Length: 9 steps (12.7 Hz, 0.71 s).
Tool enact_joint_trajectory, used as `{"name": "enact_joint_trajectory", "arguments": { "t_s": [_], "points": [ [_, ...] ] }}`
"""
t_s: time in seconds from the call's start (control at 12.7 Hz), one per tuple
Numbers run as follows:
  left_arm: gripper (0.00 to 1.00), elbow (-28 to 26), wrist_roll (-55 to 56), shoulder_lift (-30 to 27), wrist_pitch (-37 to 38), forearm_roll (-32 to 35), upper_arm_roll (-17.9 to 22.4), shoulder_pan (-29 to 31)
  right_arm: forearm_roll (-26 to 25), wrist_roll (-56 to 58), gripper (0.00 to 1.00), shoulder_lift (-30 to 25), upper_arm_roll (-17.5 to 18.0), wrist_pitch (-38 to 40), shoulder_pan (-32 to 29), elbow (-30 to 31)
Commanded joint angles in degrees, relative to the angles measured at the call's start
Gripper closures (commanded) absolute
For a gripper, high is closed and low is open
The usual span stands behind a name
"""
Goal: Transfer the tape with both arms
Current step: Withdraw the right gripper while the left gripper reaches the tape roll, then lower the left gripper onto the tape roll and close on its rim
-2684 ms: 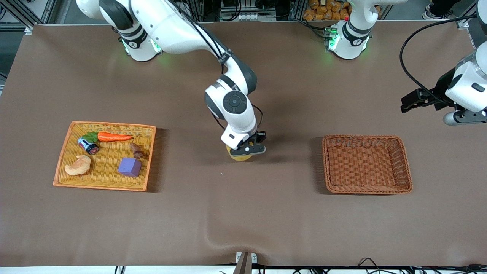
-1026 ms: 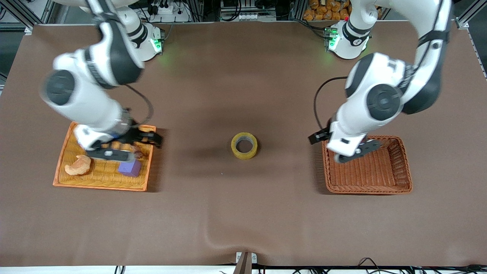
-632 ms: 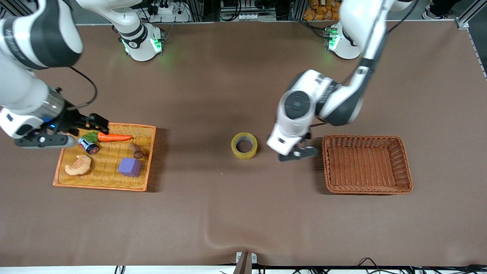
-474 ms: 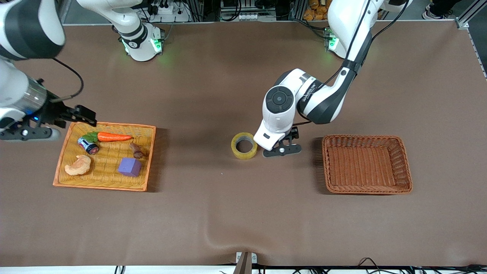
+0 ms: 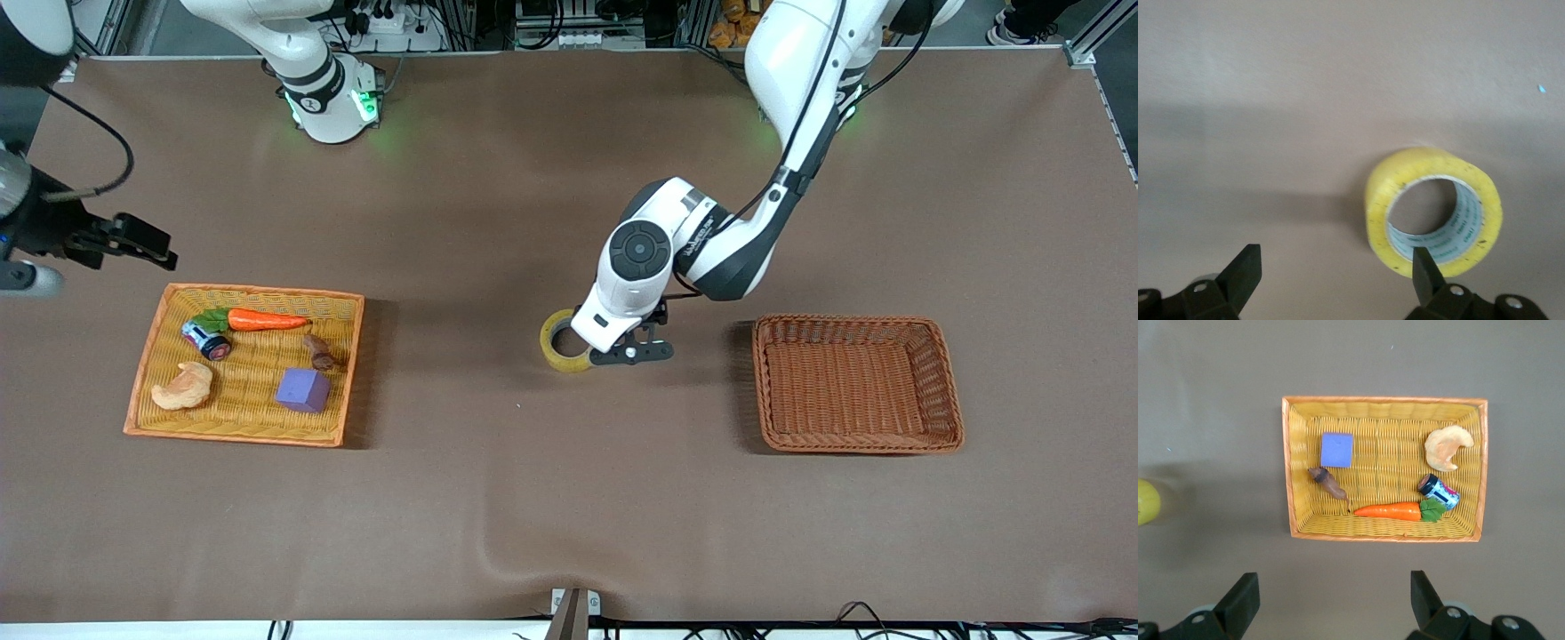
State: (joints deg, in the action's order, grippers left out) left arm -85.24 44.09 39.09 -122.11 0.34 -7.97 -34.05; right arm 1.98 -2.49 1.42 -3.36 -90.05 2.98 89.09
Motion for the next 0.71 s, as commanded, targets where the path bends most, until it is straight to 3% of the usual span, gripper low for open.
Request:
{"name": "enact_joint_trajectory", "arguments": {
  "t_s": [0.0,0.08,0.63],
  "points": [
    [0.00,1.48,-0.94,1.86,-0.41,-1.14,-0.20,-0.85,1.54,7.35,0.00,-3.26,1.33,0.58,-5.41,0.64],
    [0.00,1.39,-1.55,1.87,-0.41,-0.79,-0.20,-0.93,1.45,12.19,0.00,-3.52,1.33,0.93,-6.48,0.64],
    [0.00,1.65,-3.93,5.11,-4.27,-0.70,0.15,-0.58,-0.66,6.97,0.00,-3.44,1.42,3.13,-4.03,0.11]
  ]
}}
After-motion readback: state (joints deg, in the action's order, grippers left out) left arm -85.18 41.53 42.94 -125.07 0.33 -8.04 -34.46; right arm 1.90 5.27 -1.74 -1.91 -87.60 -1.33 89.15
